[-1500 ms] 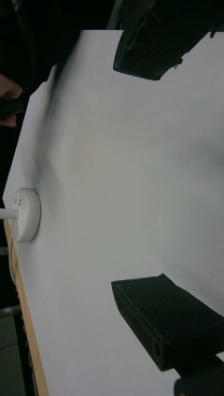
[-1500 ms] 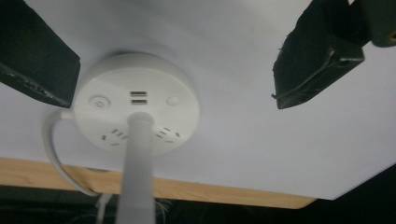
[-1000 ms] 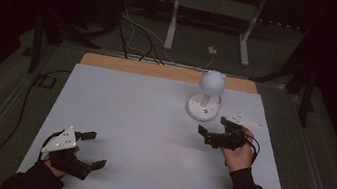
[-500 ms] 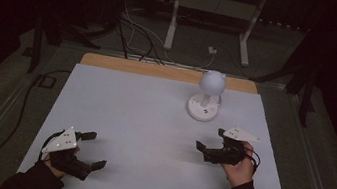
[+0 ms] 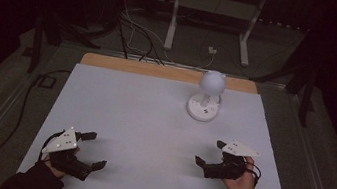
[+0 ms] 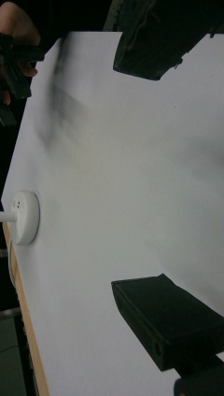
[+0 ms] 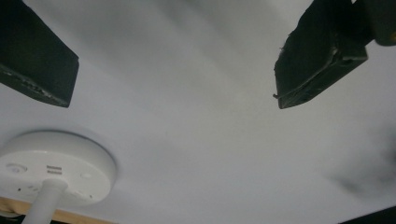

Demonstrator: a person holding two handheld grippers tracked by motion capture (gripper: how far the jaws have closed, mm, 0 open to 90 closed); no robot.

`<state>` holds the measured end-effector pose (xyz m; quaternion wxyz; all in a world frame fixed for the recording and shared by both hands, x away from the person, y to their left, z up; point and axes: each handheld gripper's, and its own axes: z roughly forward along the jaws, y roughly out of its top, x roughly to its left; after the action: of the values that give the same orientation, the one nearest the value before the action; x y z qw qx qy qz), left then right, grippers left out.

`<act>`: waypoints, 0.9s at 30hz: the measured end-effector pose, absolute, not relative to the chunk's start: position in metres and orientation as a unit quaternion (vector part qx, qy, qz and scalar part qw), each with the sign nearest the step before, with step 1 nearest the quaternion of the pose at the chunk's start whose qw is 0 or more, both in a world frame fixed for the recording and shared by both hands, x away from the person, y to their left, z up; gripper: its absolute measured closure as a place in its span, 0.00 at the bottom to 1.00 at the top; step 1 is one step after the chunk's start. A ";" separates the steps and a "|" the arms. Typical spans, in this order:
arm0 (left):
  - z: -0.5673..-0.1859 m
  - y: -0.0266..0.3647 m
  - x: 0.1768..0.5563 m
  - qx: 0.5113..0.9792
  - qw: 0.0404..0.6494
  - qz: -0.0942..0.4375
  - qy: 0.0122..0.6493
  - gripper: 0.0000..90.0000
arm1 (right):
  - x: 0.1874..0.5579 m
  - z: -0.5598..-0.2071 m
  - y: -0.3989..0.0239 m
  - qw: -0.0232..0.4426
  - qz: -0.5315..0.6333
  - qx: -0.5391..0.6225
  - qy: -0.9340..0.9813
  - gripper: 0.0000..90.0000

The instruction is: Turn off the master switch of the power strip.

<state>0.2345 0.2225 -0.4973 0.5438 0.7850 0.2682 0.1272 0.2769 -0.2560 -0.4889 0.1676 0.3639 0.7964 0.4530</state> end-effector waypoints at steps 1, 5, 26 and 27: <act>-0.497 0.222 0.234 0.785 0.544 0.127 0.268 0.00 | 0.273 -0.491 -0.259 0.165 0.452 0.366 0.797 0.00; -0.497 0.222 0.234 0.786 0.543 0.128 0.267 0.00 | 0.268 -0.494 -0.263 0.161 0.447 0.364 0.801 0.00; -0.497 0.222 0.234 0.786 0.542 0.128 0.268 0.00 | 0.240 -0.515 -0.292 0.170 0.392 0.354 0.832 0.00; -0.497 0.222 0.234 0.786 0.542 0.127 0.268 0.00 | 0.239 -0.515 -0.293 0.172 0.387 0.350 0.836 0.00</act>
<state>0.2343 0.2222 -0.4974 0.5421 0.7862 0.2679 0.1274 0.2392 -0.2926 -0.5151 0.1722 0.3499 0.8355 0.3870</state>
